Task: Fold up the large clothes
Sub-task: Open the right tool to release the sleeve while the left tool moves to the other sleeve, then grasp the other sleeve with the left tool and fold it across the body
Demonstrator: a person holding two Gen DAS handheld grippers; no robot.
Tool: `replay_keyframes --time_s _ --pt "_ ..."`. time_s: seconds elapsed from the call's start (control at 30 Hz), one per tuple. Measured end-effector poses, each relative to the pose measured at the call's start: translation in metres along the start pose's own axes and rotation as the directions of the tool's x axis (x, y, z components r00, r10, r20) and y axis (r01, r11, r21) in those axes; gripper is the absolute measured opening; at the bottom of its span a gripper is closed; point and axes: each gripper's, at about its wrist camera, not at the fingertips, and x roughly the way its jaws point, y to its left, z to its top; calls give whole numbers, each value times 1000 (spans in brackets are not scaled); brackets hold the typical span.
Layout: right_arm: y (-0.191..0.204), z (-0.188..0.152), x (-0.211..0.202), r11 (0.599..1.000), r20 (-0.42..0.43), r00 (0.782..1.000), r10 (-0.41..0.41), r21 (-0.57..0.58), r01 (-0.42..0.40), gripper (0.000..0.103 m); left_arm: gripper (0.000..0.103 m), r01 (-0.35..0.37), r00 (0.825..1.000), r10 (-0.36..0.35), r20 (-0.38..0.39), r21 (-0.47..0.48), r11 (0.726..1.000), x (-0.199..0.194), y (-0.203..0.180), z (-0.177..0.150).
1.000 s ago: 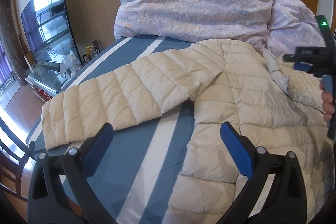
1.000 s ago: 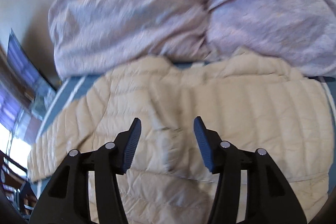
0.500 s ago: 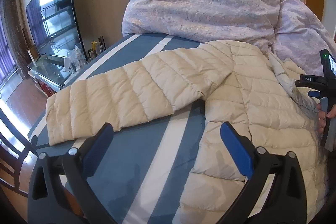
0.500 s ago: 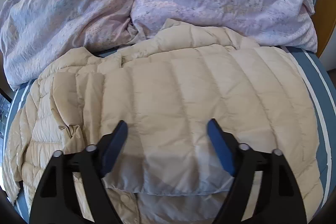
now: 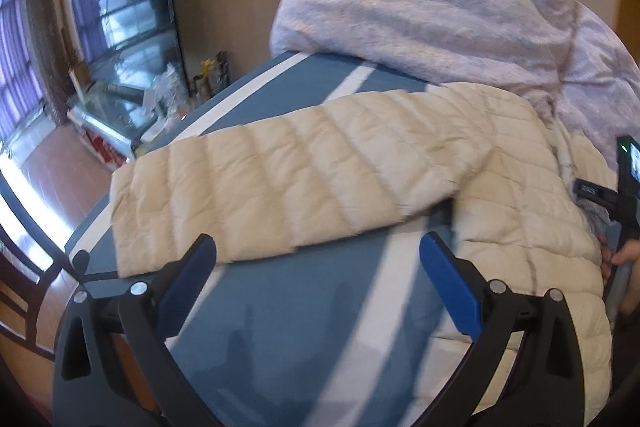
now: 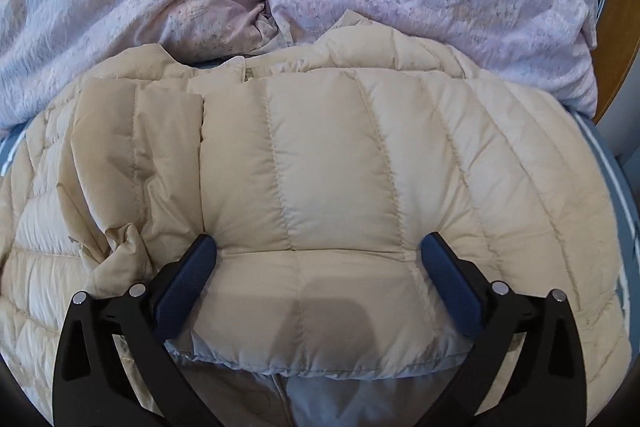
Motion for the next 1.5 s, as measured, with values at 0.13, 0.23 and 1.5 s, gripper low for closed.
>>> replay_keyframes --time_s 0.13,0.23,1.5 --pt "-3 -1 0 1000 -2 1000 17 10 -17 102 101 8 998 -14 -56 -110 994 9 47 3" --pt "-4 -1 0 1000 -3 1000 22 14 -22 102 101 -21 997 8 -74 -180 983 10 81 2" --pt "-4 -2 0 999 6 999 40 28 -41 102 45 -41 996 6 -86 -419 907 46 148 2"
